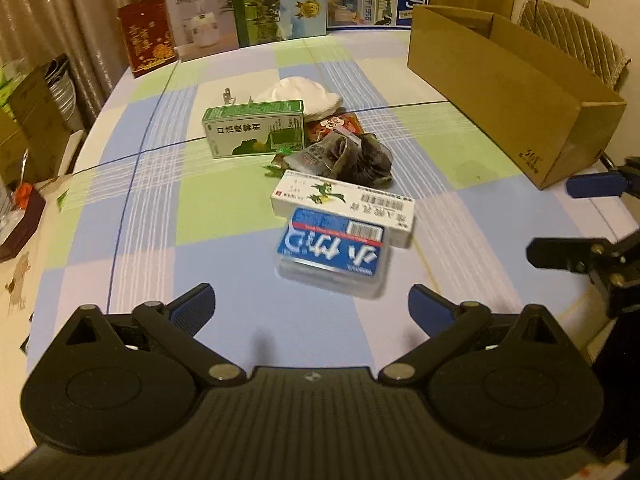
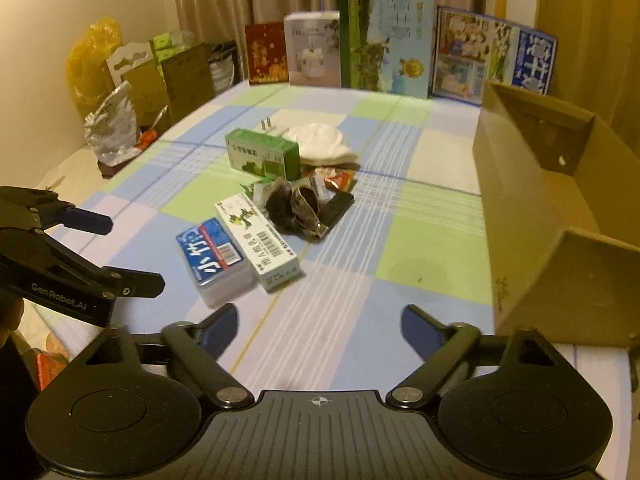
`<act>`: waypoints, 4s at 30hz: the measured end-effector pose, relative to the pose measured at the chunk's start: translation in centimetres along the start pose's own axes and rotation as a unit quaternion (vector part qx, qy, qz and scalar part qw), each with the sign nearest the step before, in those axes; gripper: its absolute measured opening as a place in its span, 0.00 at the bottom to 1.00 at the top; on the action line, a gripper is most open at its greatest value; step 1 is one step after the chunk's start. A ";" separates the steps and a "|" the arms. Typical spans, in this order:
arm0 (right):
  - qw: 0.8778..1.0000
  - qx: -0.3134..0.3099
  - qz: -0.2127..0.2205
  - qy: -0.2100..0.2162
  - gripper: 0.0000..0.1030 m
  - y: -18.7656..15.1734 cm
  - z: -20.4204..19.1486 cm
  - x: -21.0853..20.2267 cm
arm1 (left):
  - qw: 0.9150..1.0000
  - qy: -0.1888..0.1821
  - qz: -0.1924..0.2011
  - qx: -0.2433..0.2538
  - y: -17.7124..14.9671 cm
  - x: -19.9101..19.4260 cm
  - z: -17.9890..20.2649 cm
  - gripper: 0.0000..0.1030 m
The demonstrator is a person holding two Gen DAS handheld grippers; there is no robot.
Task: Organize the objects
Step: 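Grasp the blue-labelled plastic box with the left tool while the right tool grasps the white bird box, then carry both boxes to the cardboard box with the left and right tools, then open both tools to drop the boxes into the cardboard box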
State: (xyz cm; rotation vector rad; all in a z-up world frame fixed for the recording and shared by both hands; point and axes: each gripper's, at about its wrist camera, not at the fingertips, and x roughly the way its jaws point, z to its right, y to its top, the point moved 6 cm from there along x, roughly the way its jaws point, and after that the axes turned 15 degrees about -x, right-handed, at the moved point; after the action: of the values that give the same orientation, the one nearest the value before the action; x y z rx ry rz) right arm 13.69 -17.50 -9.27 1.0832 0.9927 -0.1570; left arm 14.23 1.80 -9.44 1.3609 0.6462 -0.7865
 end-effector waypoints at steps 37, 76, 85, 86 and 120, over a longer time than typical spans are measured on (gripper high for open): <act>0.990 -0.101 -0.025 0.096 0.39 3.3 -0.9 11.2 | 0.998 -0.024 -0.020 0.051 2.1 7.5 -3.2 0.87; 0.999 0.033 0.010 -0.010 0.34 1.8 3.7 0.0 | 1.000 -0.004 0.000 -0.011 3.4 3.4 1.9 0.82; 0.985 0.074 0.057 -0.142 0.34 4.4 15.7 -10.2 | 0.995 -0.065 0.058 0.046 10.4 -1.0 13.5 0.83; 0.984 0.080 0.055 -0.153 0.34 4.1 17.2 -10.8 | 0.994 -0.079 0.061 0.050 11.2 -1.0 15.2 0.83; 0.966 0.184 0.104 -0.150 0.60 0.9 24.1 -13.6 | 0.989 -0.103 0.086 0.066 14.8 1.2 21.1 0.94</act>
State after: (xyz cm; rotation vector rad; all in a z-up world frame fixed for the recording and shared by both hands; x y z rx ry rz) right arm 20.68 -40.82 3.84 1.4470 0.5833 -0.3319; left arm 25.98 -18.81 0.84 1.4114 0.3137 -0.8282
